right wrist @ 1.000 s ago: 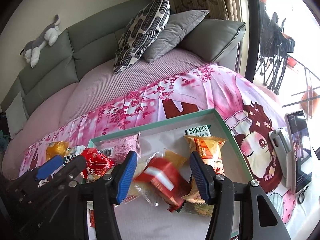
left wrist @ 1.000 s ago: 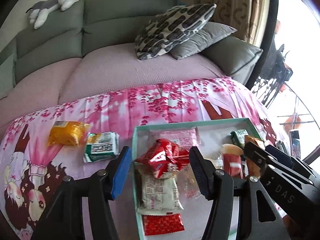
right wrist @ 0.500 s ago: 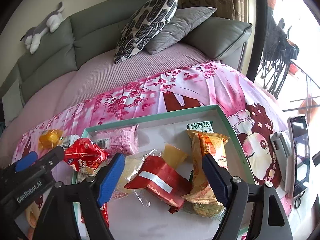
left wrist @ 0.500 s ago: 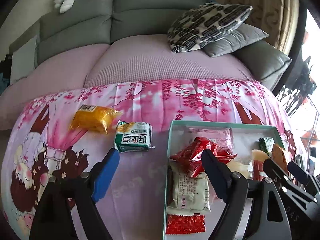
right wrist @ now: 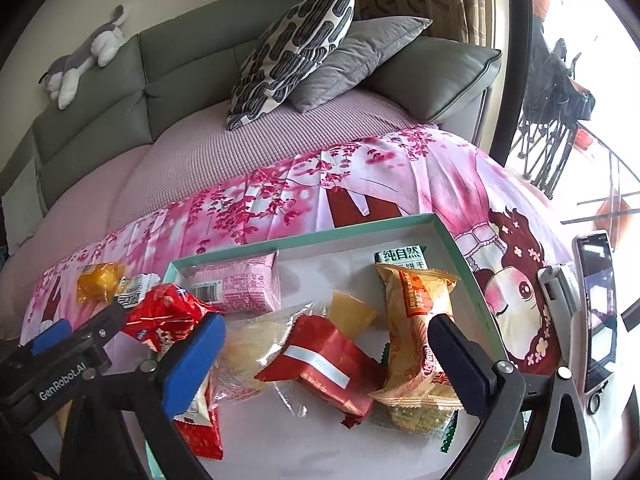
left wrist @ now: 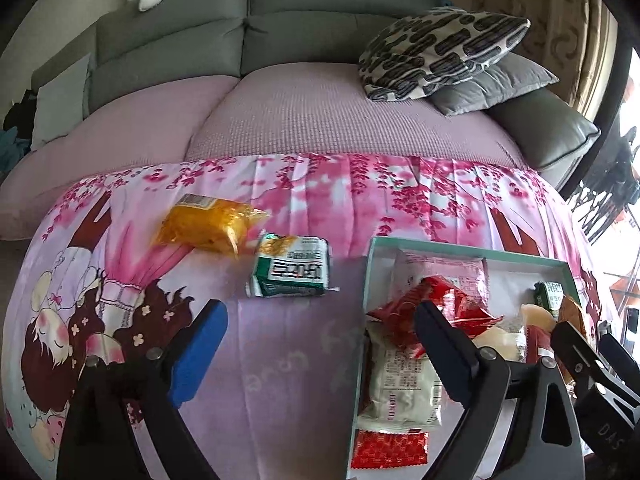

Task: Organize snacks
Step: 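Withdraw both tools from the tray back toward the remaining snacks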

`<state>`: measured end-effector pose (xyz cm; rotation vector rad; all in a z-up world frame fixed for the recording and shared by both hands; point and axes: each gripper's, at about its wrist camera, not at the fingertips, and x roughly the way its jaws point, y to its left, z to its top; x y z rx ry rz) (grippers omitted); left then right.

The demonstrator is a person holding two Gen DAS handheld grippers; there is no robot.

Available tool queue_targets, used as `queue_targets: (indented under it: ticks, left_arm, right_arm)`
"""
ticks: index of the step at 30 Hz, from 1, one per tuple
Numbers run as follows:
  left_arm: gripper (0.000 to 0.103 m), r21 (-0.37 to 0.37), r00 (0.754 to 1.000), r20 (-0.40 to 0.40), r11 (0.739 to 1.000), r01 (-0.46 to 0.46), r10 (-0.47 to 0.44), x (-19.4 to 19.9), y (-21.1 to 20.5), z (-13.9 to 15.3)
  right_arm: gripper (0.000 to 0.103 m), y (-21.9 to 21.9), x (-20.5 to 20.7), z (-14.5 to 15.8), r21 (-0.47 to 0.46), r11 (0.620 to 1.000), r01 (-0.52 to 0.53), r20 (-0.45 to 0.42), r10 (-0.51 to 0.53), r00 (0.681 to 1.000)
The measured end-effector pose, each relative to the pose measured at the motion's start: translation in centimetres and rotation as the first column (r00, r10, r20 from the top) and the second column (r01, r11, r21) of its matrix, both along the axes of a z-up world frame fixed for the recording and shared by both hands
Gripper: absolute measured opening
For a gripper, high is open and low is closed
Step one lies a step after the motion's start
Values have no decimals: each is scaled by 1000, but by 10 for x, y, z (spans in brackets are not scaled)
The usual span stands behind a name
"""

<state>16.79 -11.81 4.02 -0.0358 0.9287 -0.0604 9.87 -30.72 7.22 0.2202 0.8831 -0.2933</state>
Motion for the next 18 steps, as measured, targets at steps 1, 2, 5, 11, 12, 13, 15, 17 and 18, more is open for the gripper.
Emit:
queue_targets:
  ticks: [1, 2, 5, 11, 12, 13, 15, 17, 18]
  left_arm:
    - [95, 0, 1000, 0, 1000, -9, 9, 0, 4, 1]
    - [95, -1, 1000, -1, 1000, -15, 15, 0, 8, 1]
    - [95, -4, 999, -8, 999, -49, 49, 2, 23, 1]
    - [95, -1, 991, -25, 991, -135, 135, 6, 62, 0]
    - [95, -1, 989, -30, 989, -147, 146, 6, 68, -1]
    - [95, 3, 987, -39, 987, -159, 159, 7, 76, -3]
    - [95, 11, 984, -50, 985, -173, 173, 10, 85, -5]
    - [94, 13, 979, -59, 980, -196, 197, 15, 99, -8]
    - [94, 11, 977, -59, 979, -203, 203, 16, 104, -8]
  right_arm:
    - [103, 2, 0, 1, 1, 1000, -2, 2, 2, 1000]
    - [103, 4, 1, 2, 4, 1000, -7, 4, 7, 1000]
    - [103, 15, 4, 4, 5, 1000, -30, 6, 30, 1000]
    - [103, 42, 11, 4, 15, 996, -91, 11, 91, 996]
    - [103, 47, 12, 4, 20, 995, -102, 13, 102, 995]
    - [103, 53, 14, 3, 27, 993, -115, 12, 115, 993]
    - [103, 62, 18, 0, 35, 990, -134, 10, 134, 991]
    - [103, 72, 23, -2, 44, 988, -148, 11, 147, 989]
    - [103, 76, 26, -3, 51, 987, -155, 13, 154, 988]
